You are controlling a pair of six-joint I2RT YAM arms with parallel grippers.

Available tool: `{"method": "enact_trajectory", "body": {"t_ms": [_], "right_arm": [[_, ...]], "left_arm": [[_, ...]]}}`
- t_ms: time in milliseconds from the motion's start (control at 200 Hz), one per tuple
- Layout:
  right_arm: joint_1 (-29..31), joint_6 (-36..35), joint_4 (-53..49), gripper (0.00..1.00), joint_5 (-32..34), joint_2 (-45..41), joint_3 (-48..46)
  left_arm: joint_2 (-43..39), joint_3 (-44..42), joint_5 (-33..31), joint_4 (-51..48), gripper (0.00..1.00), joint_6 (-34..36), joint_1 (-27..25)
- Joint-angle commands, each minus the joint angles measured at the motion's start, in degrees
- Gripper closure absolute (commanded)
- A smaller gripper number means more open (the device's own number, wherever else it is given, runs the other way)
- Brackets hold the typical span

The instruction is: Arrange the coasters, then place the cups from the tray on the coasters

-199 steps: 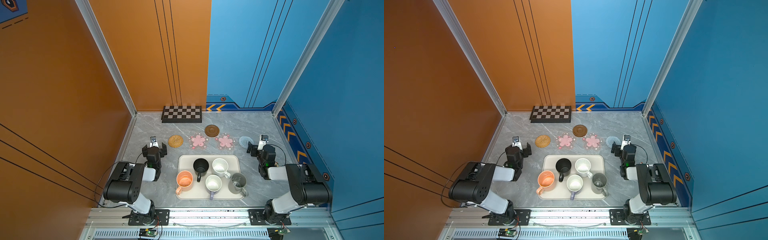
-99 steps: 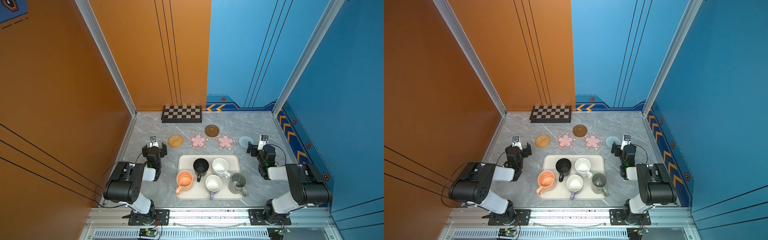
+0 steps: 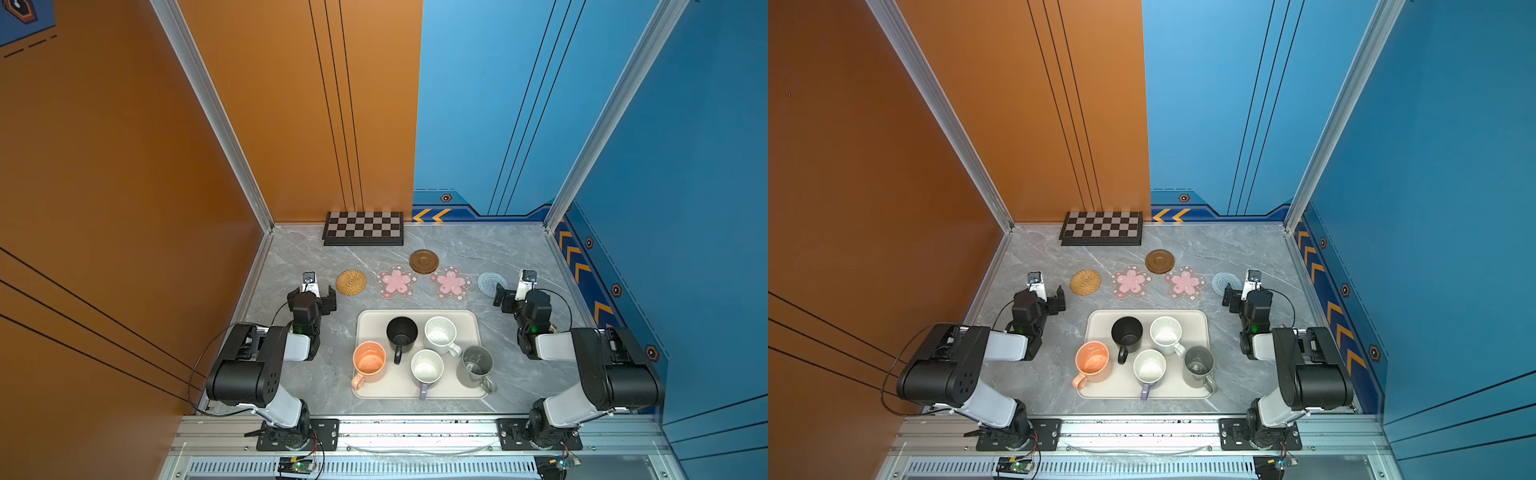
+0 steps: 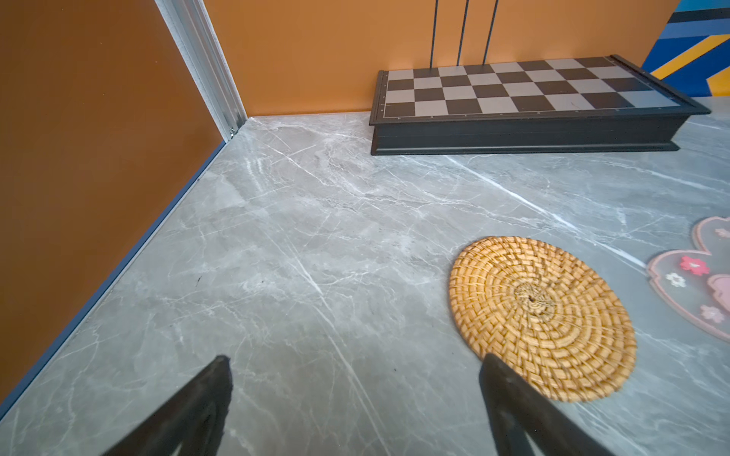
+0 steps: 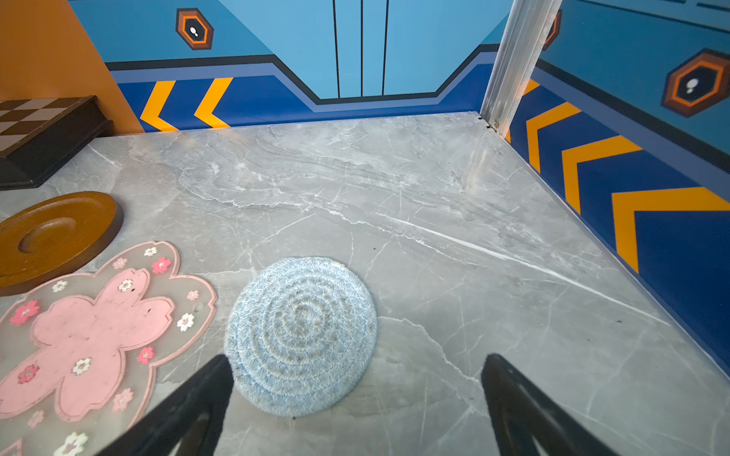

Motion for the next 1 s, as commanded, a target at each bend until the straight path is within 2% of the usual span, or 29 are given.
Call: {"method": "enact_trajectory", "body": {"t_ms": [0,180,345,606,686,816,996], "right_arm": [[0.12,0.53,-1.1,0.0,-0.41,0.28,0.81],[0.05,0.53,-1.09,0.0,-0.55,0.24,0.8],[-0.53,0.92,-1.15,0.0,-1.73,0.01,0.76],[-3.56,3.88,-15.16,0.0,-3.82,-8.38,4.96],[-3.91,4.14,-21.68,0.0,-4.5,-11.77,7.24],[-3.92,2.77,-35.27,0.0,-5.09,-15.64,13.49],[-3.92,3.12,-37.31,0.0,-4.17,-21.5,14.81]], "left_arm": [[-0.03,0.86,2.52,-0.84,0.02,0.85,0.47],[-0.29,0.87,1.19,-0.84,0.02,1.15,-0.04],[-6.27,0.75,-7.9,-4.73,0.02,1.42,-2.59],[-20.54,1.0,-18.61,-11.23,0.02,3.23,-7.43],[-24.31,2.03,-19.21,-13.33,0.02,4.08,-9.27],[-28.4,5.5,-21.13,-20.99,0.02,3.63,-12.31],[-30.65,12.71,-21.94,-37.44,0.02,0.12,-14.9]]}}
